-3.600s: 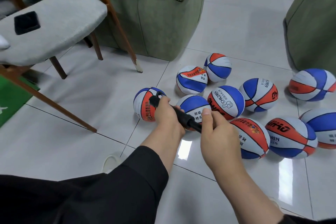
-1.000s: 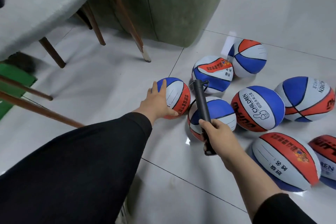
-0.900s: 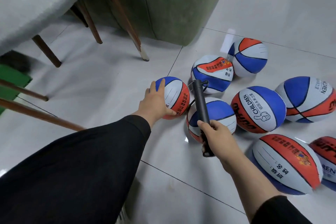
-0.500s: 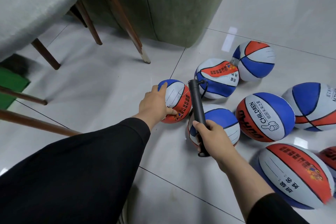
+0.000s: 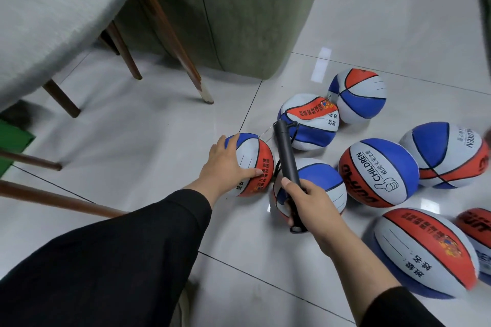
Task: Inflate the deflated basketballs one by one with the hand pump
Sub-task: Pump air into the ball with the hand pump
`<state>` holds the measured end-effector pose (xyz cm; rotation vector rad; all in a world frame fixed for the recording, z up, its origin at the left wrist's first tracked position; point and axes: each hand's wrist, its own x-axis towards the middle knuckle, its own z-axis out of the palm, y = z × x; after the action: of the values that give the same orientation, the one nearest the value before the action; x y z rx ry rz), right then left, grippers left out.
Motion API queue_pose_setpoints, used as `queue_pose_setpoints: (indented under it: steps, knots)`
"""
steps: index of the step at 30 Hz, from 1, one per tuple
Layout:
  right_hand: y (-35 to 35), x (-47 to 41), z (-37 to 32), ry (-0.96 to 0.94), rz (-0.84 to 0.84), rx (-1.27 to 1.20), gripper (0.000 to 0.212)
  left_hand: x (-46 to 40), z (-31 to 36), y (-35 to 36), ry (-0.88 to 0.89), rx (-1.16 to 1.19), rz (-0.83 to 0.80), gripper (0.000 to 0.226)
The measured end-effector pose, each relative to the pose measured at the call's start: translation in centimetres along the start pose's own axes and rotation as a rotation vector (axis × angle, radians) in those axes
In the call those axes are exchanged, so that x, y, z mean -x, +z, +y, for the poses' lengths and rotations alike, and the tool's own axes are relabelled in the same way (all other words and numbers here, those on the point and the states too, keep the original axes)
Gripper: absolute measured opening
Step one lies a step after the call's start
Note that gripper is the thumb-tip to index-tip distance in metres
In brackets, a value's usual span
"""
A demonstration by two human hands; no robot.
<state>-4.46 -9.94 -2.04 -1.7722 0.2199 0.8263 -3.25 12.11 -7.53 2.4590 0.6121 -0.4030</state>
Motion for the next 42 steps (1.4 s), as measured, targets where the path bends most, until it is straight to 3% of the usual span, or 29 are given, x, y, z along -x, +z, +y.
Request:
queue_pose_setpoints:
  steps: [3, 6, 7, 8, 10, 13, 17, 23, 28, 33, 38, 42]
  knots:
    - [0.4, 0.6, 0.0, -0.011, -0.024, -0.008, 0.044, 1.2, -0.4, -0.3, -0.041, -0.061, 0.006, 0.108]
    - [0.8, 1.4, 0.1, -0.032, -0.058, 0.004, 0.052, 3.1, 0.3, -0.8, 0.068, 0.038, 0.297, 0.044]
    - [0.9, 1.8, 0.1, -0.041, -0.067, 0.005, 0.053, 3.8, 1.1, -1.0, 0.076, 0.162, 0.356, 0.036]
    - [1.0, 2.2, 0.1, -0.048, -0.070, 0.006, 0.052, 4.5, 2.1, -1.2, 0.037, 0.321, 0.339, 0.041]
    - [1.1, 3.2, -0.1, -0.048, -0.052, 0.019, 0.050, 6.1, 4.4, -1.2, -0.109, 0.666, 0.130, 0.053]
    - [0.9, 4.8, 0.0, -0.003, -0.013, -0.011, 0.068, 8.4, 6.8, -0.7, -0.260, 1.040, -0.191, 0.052]
    - [-0.3, 7.1, 0.3, 0.034, 0.033, -0.051, 0.070, 11.5, 8.4, 0.7, -0.222, 1.104, -0.382, 0.030]
    - [-2.4, 10.3, 1.6, -0.027, 0.047, -0.330, 0.048, 13.0, 10.2, 0.9, -0.291, 1.271, -0.173, 0.031]
    - [-1.2, 12.2, 2.5, -0.134, 0.056, -0.242, 0.023, 13.0, 12.0, 0.0, -0.436, 1.443, -0.058, 0.023]
    - [-0.2, 11.8, 2.4, -0.263, 0.240, -0.219, 0.012, 12.9, 13.6, -0.7, -0.487, 1.511, -0.048, 0.018]
    - [-0.3, 11.3, 1.6, -0.348, 0.349, -0.086, 0.020, 12.0, 13.7, -1.2, -0.504, 1.532, -0.004, 0.020]
    - [-0.1, 11.3, 1.5, -0.297, 0.476, 0.000, 0.035, 11.9, 14.6, -0.3, -0.496, 1.439, -0.012, 0.015]
